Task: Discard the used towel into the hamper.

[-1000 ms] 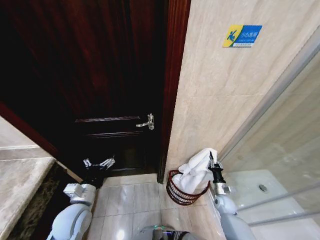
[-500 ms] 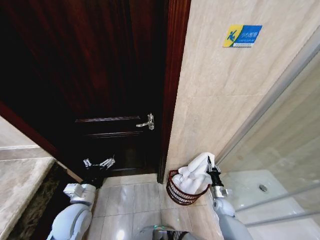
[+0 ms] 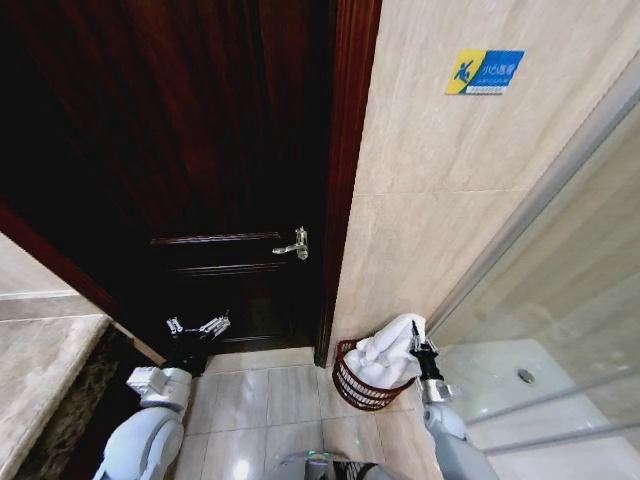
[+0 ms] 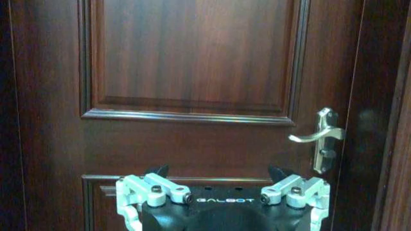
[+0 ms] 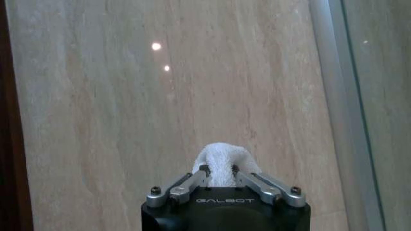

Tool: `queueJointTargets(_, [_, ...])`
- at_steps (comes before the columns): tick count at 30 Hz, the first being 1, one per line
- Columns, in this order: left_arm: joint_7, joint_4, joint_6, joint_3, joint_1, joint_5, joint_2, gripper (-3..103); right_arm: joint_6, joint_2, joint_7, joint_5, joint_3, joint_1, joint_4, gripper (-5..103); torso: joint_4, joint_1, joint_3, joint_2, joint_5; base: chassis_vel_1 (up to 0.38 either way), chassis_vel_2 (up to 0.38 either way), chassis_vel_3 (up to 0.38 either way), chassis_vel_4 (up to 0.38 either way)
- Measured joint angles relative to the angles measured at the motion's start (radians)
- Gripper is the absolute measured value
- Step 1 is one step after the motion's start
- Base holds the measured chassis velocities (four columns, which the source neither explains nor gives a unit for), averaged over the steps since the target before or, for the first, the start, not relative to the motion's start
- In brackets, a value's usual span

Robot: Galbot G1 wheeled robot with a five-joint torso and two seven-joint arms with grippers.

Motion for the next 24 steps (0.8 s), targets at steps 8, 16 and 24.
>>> queueJointTargets(8, [0.0, 0.0, 0.0, 0.0, 0.0, 0.0, 0.0, 100, 0.001, 0.015, -0.004, -0.003, -0.005, 0.02, -0.071, 8, 0.0, 0.0, 0.0, 0.0, 0.0, 0.0, 0.0, 0.0, 0.0])
queueJointTargets(16, [0.0, 0.0, 0.0, 0.0, 0.0, 0.0, 0.0, 100, 0.006, 0.032, -0.017, -0.002, -0.006, 0.052, -0.176, 8, 0.0, 0.0, 0.0, 0.0, 0.0001, 0.0, 0.0, 0.0, 0.0])
queueJointTargets(24, [0.0, 0.0, 0.0, 0.0, 0.0, 0.0, 0.0, 100, 0.008, 0.041, -0.028, -0.005, -0.009, 0.067, -0.217, 8, 0.0, 0.0, 0.0, 0.0, 0.0, 0.0, 0.0, 0.0, 0.0])
